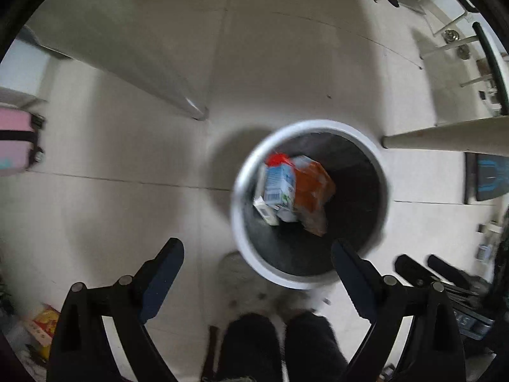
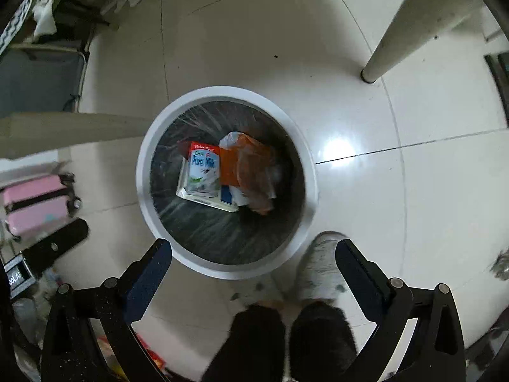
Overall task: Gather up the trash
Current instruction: 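Carry leaflet and milk carton over the bin and release both into it, then move both tools back over the table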
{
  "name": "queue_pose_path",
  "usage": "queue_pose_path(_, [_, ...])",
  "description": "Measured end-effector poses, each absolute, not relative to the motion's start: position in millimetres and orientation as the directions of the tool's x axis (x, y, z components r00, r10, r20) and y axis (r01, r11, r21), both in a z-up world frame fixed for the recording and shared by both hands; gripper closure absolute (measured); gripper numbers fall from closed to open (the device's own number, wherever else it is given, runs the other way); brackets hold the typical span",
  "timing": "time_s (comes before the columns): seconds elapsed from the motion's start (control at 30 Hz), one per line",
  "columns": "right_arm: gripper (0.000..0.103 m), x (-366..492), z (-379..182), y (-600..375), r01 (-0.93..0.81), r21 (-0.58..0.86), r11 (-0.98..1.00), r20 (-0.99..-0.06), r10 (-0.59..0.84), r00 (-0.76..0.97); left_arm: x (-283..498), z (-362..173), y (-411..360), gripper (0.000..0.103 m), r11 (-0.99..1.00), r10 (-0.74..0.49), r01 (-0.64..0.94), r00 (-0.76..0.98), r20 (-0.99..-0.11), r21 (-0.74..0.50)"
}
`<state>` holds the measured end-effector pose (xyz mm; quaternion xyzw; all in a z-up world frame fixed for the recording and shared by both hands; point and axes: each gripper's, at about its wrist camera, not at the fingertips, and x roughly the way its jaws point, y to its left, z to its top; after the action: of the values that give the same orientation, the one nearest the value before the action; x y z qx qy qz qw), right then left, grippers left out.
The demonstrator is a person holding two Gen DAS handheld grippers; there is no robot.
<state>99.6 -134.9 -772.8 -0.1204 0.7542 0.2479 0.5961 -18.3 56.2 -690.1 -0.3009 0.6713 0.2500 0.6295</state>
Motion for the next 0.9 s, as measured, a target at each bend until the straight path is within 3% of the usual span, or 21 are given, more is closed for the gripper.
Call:
queue_pose_path(0.33, [0.000, 93.8, -724.1, -137.3, -0.558, 0.083, 0.826, -0.988, -0.005, -0.155, -20.5, -655.9, 35.9, 0.008, 0.723, -0.029, -0.690, -0.076, -0.997, 0.032])
queue_pose_path(0.9, [0.000, 76.0, -586.2, -147.8, -0.595, 0.087, 0.799, -0.995, 0.034, -0.099, -35.6, -539.7, 11.8, 0.008, 0.745, 0.013, -0.666, -0.050, -0.999, 0.043])
